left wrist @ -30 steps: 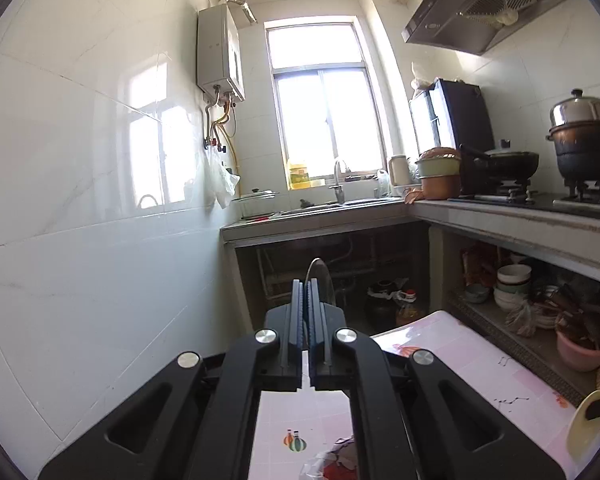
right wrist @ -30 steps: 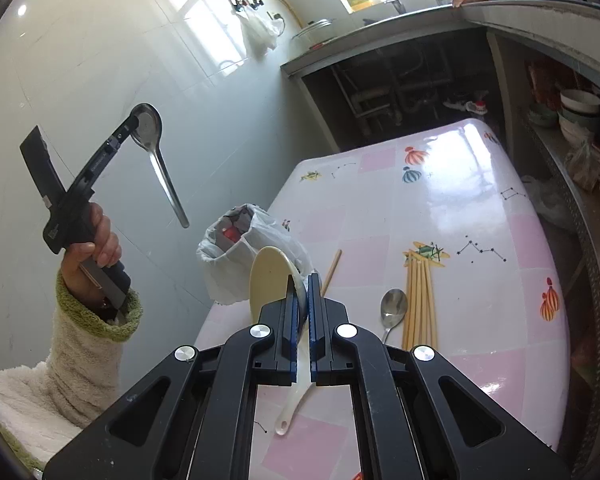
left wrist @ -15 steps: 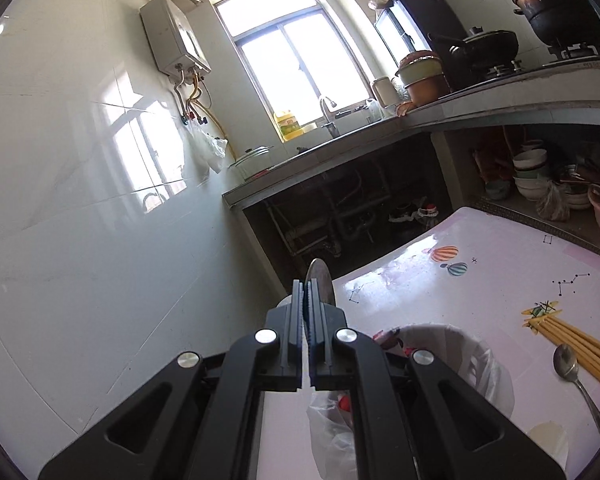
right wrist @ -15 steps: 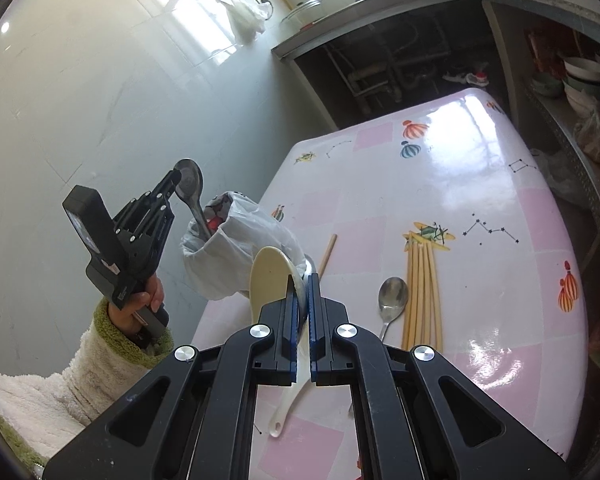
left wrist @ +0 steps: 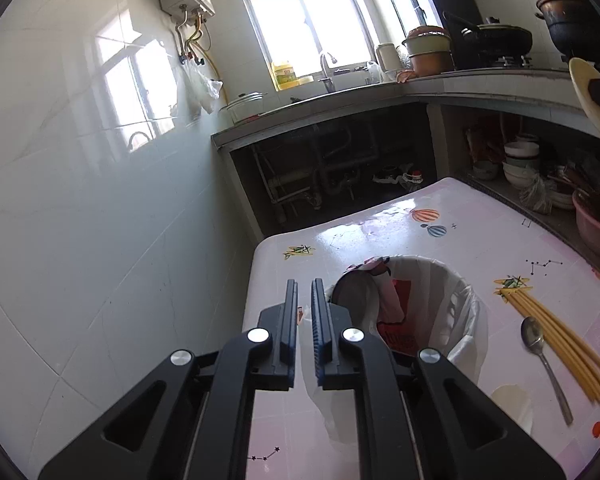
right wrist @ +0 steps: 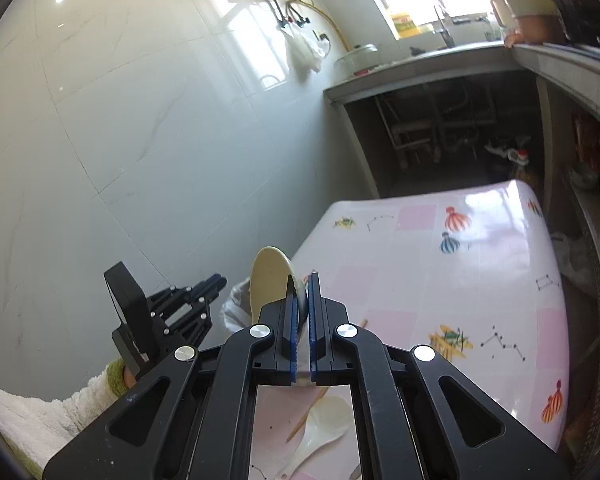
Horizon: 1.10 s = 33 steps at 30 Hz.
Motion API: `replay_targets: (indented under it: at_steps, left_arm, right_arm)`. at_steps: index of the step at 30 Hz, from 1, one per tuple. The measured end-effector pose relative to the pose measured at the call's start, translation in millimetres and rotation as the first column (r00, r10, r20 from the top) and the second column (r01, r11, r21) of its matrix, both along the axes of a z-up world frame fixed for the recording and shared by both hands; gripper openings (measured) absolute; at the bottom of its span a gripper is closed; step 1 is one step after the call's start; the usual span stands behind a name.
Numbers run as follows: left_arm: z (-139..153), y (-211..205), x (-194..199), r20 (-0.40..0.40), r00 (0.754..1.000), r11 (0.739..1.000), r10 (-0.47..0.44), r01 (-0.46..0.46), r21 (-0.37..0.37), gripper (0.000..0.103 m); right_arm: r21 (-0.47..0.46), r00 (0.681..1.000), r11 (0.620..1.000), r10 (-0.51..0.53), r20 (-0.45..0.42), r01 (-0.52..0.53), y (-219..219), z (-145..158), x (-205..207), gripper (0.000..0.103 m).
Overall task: Organize utensils
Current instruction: 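Carry the steel spoon into the cloth-covered holder with the left gripper while the right holds the ladle, then lower the cream ladle into the holder and open the right gripper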
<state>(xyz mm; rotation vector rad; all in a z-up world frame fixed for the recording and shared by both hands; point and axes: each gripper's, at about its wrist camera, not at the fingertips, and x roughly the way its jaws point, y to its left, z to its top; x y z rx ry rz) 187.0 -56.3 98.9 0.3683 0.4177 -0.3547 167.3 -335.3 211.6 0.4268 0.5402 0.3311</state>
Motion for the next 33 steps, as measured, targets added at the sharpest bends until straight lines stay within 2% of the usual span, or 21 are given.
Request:
replay_targets:
  at_steps: [2, 4, 5, 6, 8, 12, 15, 19, 23, 28, 31, 33]
  left_arm:
    - [7, 13, -5, -0.032, 0.999, 0.998, 0.010, -0.012, -0.068, 0.016]
    - [14, 28, -12, -0.056, 0.998, 0.990, 0.026, -0.034, -0.138, 0.026]
    - [17, 36, -16, -0.062, 0.997, 0.985, 0.036, -0.046, -0.169, 0.035]
    - [19, 44, -21, -0.066, 0.997, 0.978, 0.051, -0.063, -0.198, 0.043]
    - [22, 57, -31, -0.071, 0.993, 0.965, 0.089, -0.104, -0.239, 0.051]
    - [18, 84, -50, -0.116, 0.981, 0.935, 0.153, -0.181, -0.304, 0.064]
    - [10, 99, -61, -0.150, 0.966, 0.917, 0.209, -0.247, -0.313, 0.070]
    - [4, 115, -71, -0.173, 0.944, 0.896, 0.280, -0.322, -0.307, 0.075]
    - [6, 125, -76, -0.175, 0.926, 0.874, 0.334, -0.374, -0.310, 0.079]
    - [11, 131, -75, -0.163, 0.911, 0.855, 0.380, -0.413, -0.315, 0.084]
    - [10, 130, -78, -0.159, 0.912, 0.856, 0.378, -0.409, -0.317, 0.088]
    - [9, 127, -80, -0.141, 0.918, 0.868, 0.370, -0.395, -0.301, 0.091]
  right_arm:
    - [-0.018, 0.998, 1.000, 0.015, 0.055, -0.014, 5, 19, 8, 0.003]
    - [-0.038, 0.995, 0.999, 0.032, 0.093, -0.029, 11, 33, 20, 0.003]
    - [-0.051, 0.993, 0.998, 0.044, 0.108, -0.038, 16, 39, 26, 0.003]
    - [-0.069, 0.992, 0.997, 0.051, 0.117, -0.043, 21, 42, 34, 0.003]
    - [-0.118, 0.990, 0.992, 0.064, 0.126, -0.049, 33, 46, 49, 0.003]
    - [-0.248, 0.983, 0.967, 0.097, 0.155, -0.056, 59, 44, 76, 0.003]
    - [-0.366, 0.975, 0.928, 0.140, 0.172, -0.069, 78, 34, 90, 0.003]
    - [-0.536, 0.961, 0.840, 0.208, 0.184, -0.079, 106, 11, 102, 0.003]
    - [-0.629, 0.945, 0.768, 0.282, 0.164, -0.120, 125, -16, 109, 0.003]
    - [-0.681, 0.928, 0.706, 0.358, 0.107, -0.194, 140, -44, 107, 0.003]
    - [-0.675, 0.921, 0.691, 0.387, 0.047, -0.257, 147, -59, 101, 0.004]
    - [-0.662, 0.922, 0.695, 0.387, 0.015, -0.281, 147, -68, 97, 0.008]
